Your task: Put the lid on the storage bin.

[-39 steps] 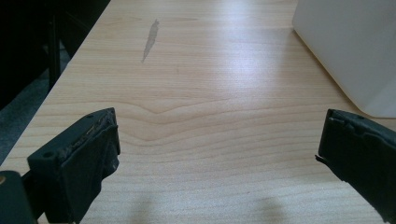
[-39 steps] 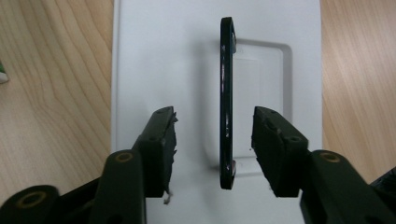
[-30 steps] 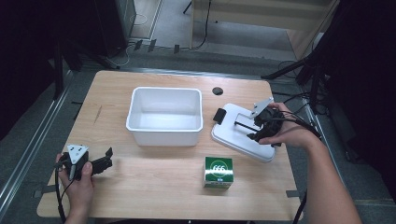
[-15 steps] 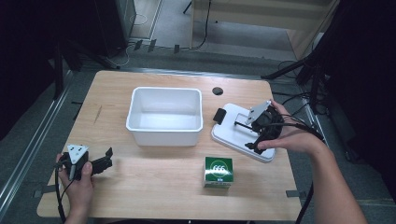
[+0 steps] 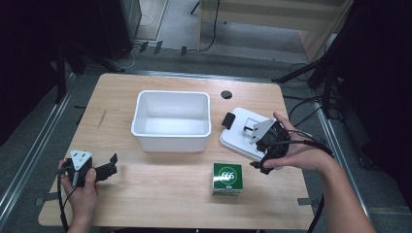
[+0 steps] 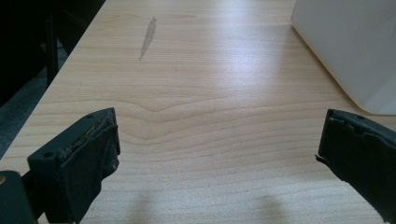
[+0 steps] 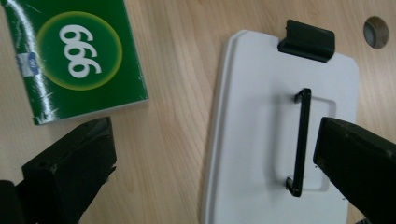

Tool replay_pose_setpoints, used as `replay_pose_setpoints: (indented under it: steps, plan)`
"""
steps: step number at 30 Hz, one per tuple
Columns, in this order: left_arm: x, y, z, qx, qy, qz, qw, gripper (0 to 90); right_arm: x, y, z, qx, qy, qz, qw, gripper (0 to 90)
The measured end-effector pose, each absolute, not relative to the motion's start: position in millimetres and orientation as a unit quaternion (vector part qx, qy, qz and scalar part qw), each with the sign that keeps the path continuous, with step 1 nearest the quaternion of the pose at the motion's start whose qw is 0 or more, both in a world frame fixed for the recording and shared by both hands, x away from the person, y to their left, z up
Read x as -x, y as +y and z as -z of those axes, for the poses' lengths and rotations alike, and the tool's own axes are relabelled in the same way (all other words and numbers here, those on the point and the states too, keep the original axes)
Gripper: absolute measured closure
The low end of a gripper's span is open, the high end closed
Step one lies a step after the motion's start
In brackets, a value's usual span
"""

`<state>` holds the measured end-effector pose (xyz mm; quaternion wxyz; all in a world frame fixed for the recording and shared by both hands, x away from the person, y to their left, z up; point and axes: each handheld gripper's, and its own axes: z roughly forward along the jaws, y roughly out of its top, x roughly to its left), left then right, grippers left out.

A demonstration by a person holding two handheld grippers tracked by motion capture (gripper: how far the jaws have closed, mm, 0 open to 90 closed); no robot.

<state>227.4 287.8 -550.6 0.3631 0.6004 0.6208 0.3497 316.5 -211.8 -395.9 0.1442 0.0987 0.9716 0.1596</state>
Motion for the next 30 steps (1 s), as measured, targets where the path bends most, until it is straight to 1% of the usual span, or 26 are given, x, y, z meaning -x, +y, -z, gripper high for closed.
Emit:
replay_pose_setpoints:
  steps: [15,30]
  plan:
    - [-227.3,287.7,550.7,-0.599,0.623,-0.348,0.364,0.0,-299.5,-191.6,405.5,-0.068,0.975,-0.167,0.131,0.0]
    - [-228.1,287.9,550.7,-0.601,0.623,-0.345,0.363,0.0,-292.0,-169.7,424.0,-0.039,0.98,-0.17,0.099,0.0]
